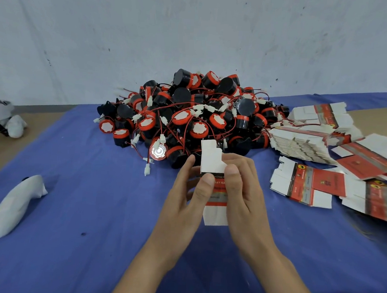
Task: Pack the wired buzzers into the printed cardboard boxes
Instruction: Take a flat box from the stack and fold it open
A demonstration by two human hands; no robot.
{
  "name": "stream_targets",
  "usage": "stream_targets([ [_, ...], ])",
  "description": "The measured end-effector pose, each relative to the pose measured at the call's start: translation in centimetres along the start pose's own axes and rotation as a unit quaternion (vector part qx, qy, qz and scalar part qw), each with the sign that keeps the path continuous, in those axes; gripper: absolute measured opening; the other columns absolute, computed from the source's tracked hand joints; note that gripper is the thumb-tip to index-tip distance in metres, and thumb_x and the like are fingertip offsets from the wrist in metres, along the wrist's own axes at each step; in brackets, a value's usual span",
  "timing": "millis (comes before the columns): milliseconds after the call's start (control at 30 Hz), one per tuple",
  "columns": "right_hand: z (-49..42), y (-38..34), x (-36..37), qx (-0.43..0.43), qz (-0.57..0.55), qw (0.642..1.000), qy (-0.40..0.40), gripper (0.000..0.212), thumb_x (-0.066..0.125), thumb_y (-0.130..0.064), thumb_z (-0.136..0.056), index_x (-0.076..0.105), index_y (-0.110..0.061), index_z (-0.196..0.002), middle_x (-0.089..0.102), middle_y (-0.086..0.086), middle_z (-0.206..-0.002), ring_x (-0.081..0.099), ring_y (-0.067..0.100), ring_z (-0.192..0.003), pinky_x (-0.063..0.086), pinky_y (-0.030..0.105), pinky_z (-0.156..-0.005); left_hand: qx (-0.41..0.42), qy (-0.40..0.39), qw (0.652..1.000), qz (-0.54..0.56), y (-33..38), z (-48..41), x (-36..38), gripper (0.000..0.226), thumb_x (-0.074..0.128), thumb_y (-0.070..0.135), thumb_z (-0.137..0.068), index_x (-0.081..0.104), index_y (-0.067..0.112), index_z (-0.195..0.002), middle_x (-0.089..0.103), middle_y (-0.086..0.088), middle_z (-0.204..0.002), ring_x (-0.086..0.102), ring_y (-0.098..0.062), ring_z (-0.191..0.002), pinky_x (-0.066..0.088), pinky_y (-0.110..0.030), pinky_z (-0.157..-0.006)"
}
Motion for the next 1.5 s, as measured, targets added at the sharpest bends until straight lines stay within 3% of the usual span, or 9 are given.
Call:
stream_targets([
  [167, 0.5, 0.1, 0.8, 0.005, 0.012, 0.999, -0.044, 0.041, 0.037, -0.074, -0.094, 0.063, -0.047, -0.111, 0.044, -0.021, -0.136, 0.047, 0.006, -0.134, 0.046, 0.012, -0.093, 0.010, 0.008, 1.000, 0.027, 0.9, 0.0, -0.4, 0.044, 0.048, 0.051, -0.096, 0.057, 0.029, -0.133, 0.069, 0.006, -0.121, 0.068, -0.011, -0.111, 0.054, -0.017, -0.083],
  [433, 0.6, 0.1, 1.3, 0.020, -0.005, 0.998, -0.064, 0.032, 0.040, -0.062, -0.097, 0.064, -0.043, -0.107, 0.049, -0.020, -0.136, 0.051, 0.004, -0.130, 0.048, 0.014, -0.091, -0.039, 0.010, 0.998, 0.055, 0.2, -0.5, -1.2, 0.064, 0.060, 0.062, -0.080, 0.054, 0.029, -0.133, 0.068, -0.001, -0.124, 0.068, -0.021, -0.113, 0.059, -0.042, -0.090],
  [600, 0.5, 0.1, 1.2, 0.023, -0.008, 0.997, -0.067, 0.029, 0.041, -0.057, -0.097, 0.064, -0.039, -0.096, 0.050, -0.022, -0.134, 0.056, 0.005, -0.124, 0.052, 0.017, -0.086, -0.041, 0.020, 0.997, 0.063, 0.1, -0.4, -1.4, 0.063, 0.062, 0.062, -0.076, 0.054, 0.031, -0.130, 0.067, 0.004, -0.124, 0.067, -0.018, -0.113, 0.060, -0.039, -0.089],
  [733, 0.7, 0.2, 1.3, 0.013, 0.004, 0.997, -0.074, 0.028, 0.041, -0.055, -0.098, 0.063, -0.038, -0.099, 0.050, -0.022, -0.132, 0.047, 0.002, -0.134, 0.045, 0.009, -0.090, -0.041, 0.022, 0.996, 0.070, -0.1, -0.4, -1.5, 0.060, 0.061, 0.056, -0.075, 0.055, 0.025, -0.126, 0.069, 0.000, -0.120, 0.069, -0.019, -0.109, 0.060, -0.036, -0.084],
  [867, 1.0, 0.4, 1.6, 0.004, 0.000, 0.995, -0.098, 0.025, 0.042, -0.047, -0.100, 0.056, -0.038, -0.119, 0.049, -0.016, -0.136, 0.050, 0.012, -0.132, 0.049, 0.020, -0.095, -0.030, 0.016, 0.997, 0.071, -0.3, -0.5, -1.6, 0.047, 0.058, 0.044, -0.075, 0.058, 0.029, -0.119, 0.070, -0.001, -0.112, 0.071, -0.020, -0.101, 0.060, -0.035, -0.077],
  [967, 1.3, 0.6, 1.9, 0.021, 0.008, 0.990, -0.141, 0.039, 0.041, -0.046, -0.098, 0.044, -0.042, -0.138, 0.046, -0.015, -0.140, 0.049, 0.015, -0.132, 0.050, 0.034, -0.101, -0.027, 0.011, 0.997, 0.073, -0.4, -0.4, -1.7, 0.038, 0.057, 0.033, -0.075, 0.059, 0.028, -0.113, 0.070, -0.004, -0.104, 0.071, -0.019, -0.091, 0.059, -0.035, -0.071],
  [1133, 1.5, 0.7, 2.0, 0.028, 0.053, 0.986, -0.156, 0.052, 0.040, -0.056, -0.095, 0.040, -0.040, -0.145, 0.040, -0.021, -0.142, 0.046, -0.001, -0.132, 0.043, 0.011, -0.098, -0.026, 0.023, 0.996, 0.086, -0.4, -0.4, -2.1, 0.032, 0.051, 0.018, -0.077, 0.061, 0.029, -0.105, 0.069, -0.006, -0.095, 0.069, -0.018, -0.079, 0.058, -0.031, -0.062],
  [1333, 1.4, 0.5, 2.0, 0.017, 0.073, 0.987, -0.144, 0.043, 0.043, -0.057, -0.095, 0.040, -0.053, -0.138, 0.045, -0.022, -0.135, 0.050, 0.000, -0.128, 0.049, 0.021, -0.094, -0.026, 0.035, 0.996, 0.075, -0.3, -0.3, -2.0, 0.038, 0.048, 0.024, -0.075, 0.065, 0.034, -0.108, 0.071, 0.000, -0.092, 0.068, -0.014, -0.079, 0.057, -0.028, -0.062],
  [1500, 1.3, 0.4, 2.2, 0.006, 0.063, 0.988, -0.142, 0.044, 0.046, -0.050, -0.095, 0.042, -0.051, -0.139, 0.045, -0.019, -0.136, 0.050, 0.001, -0.128, 0.045, 0.012, -0.096, -0.034, 0.050, 0.996, 0.071, -0.1, -0.2, -1.9, 0.034, 0.048, 0.026, -0.075, 0.068, 0.037, -0.101, 0.070, 0.003, -0.088, 0.068, -0.010, -0.077, 0.054, -0.024, -0.059],
])
Point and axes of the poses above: each hand's wrist, its own z-axis away from the middle knuckle, its own x-axis out of the palm, y = z × x, the point moved 5 cm from there along -z, towards the middle knuckle
